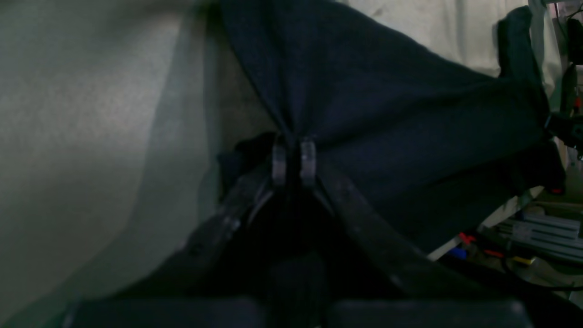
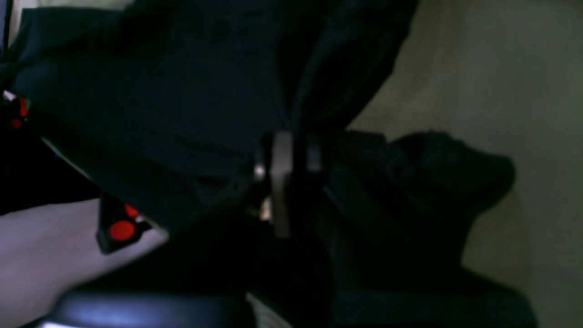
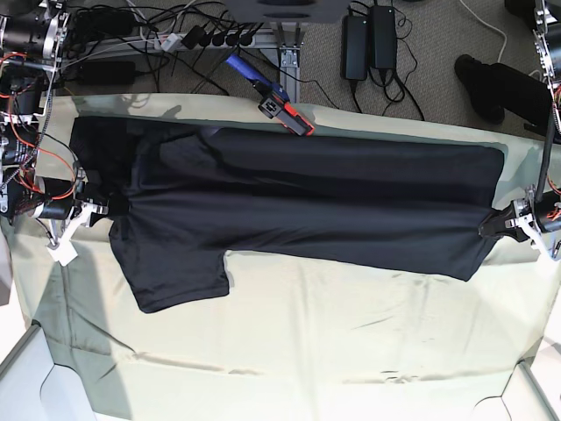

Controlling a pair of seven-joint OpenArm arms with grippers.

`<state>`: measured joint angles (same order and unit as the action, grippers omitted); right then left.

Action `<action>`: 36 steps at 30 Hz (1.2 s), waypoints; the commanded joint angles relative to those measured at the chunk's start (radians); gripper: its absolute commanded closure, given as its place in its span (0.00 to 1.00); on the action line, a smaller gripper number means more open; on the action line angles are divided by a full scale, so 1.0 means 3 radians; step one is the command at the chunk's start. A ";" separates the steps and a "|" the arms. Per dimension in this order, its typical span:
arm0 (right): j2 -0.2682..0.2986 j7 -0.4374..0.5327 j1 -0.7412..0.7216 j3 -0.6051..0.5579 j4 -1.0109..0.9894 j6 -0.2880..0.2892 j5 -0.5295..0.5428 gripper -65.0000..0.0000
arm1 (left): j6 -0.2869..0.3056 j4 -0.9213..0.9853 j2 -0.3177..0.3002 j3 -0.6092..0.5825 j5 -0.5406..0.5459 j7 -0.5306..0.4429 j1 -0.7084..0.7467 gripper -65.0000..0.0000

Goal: Fold the T-shirt properly
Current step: 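Lift the hem with both grippers and fold it toward the collar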

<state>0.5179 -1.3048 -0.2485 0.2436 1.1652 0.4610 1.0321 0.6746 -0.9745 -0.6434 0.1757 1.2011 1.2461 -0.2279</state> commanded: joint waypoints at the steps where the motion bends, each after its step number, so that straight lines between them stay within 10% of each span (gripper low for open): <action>1: 0.0081 -0.0006 -0.0065 0.0028 0.0051 0.0289 0.0038 1.00 | 0.0078 -0.0052 -0.0079 0.0020 0.0050 -0.0028 -0.0069 1.00; 8: 0.0081 0.0008 -0.0070 0.0028 0.0043 0.0289 -0.0160 0.99 | 0.0078 -0.0052 -0.0080 0.0020 0.0051 -0.0051 -0.0070 1.00; 13: 0.0084 0.0020 -0.0080 0.0028 0.0043 0.0287 -0.0170 0.36 | 0.0078 -0.0055 -0.0070 0.0020 0.0052 -0.0027 -0.0070 1.00; 36: -0.0239 0.0918 -0.1275 0.0031 -0.0918 0.0223 -0.1106 0.36 | 0.0078 -0.0823 -0.0072 0.0020 0.0047 0.0067 0.0108 1.00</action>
<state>0.4313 -1.0512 -0.5964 0.2474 0.8753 0.4606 0.6838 0.6750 -1.2037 -0.6426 0.1757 1.1946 1.2797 -0.1749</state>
